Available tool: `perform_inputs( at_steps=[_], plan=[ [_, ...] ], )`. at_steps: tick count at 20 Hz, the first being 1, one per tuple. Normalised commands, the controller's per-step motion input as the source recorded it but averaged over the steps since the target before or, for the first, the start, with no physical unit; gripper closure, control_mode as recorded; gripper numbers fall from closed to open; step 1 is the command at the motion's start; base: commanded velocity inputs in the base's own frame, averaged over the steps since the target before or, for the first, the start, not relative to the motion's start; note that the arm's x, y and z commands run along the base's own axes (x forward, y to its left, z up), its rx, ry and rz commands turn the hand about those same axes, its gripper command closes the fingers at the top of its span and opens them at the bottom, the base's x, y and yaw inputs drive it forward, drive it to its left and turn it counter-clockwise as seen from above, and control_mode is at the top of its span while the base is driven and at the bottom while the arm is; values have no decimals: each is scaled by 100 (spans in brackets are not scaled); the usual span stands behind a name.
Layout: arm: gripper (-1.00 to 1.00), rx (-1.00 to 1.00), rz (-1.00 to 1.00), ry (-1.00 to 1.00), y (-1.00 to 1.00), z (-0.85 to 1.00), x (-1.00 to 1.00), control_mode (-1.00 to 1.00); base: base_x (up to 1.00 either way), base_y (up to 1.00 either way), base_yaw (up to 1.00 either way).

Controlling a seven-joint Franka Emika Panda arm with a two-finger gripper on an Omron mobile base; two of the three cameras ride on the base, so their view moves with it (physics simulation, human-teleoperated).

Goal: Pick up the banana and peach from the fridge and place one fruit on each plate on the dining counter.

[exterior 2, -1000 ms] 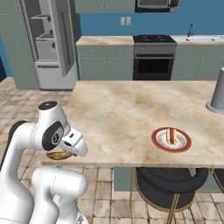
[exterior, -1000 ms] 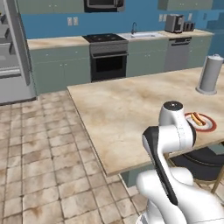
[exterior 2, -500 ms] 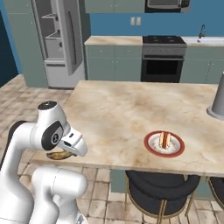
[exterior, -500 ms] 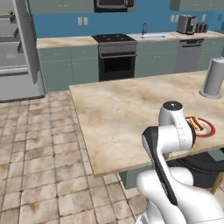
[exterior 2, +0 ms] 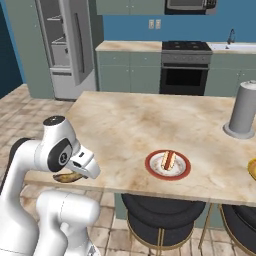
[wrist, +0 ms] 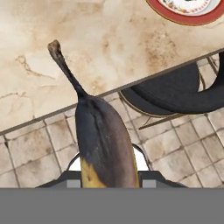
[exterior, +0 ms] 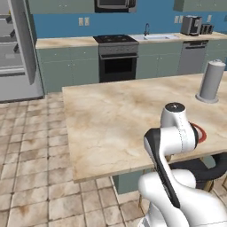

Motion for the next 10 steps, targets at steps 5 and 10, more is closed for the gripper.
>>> perform_inputs(
  at_steps=[5,10],
  plan=[
    [100,1,0,-1,-2,0,0,-100,0,-17,2],
    [100,6,-3,-6,-17,0,5,-100,0,0,0]
  ],
)
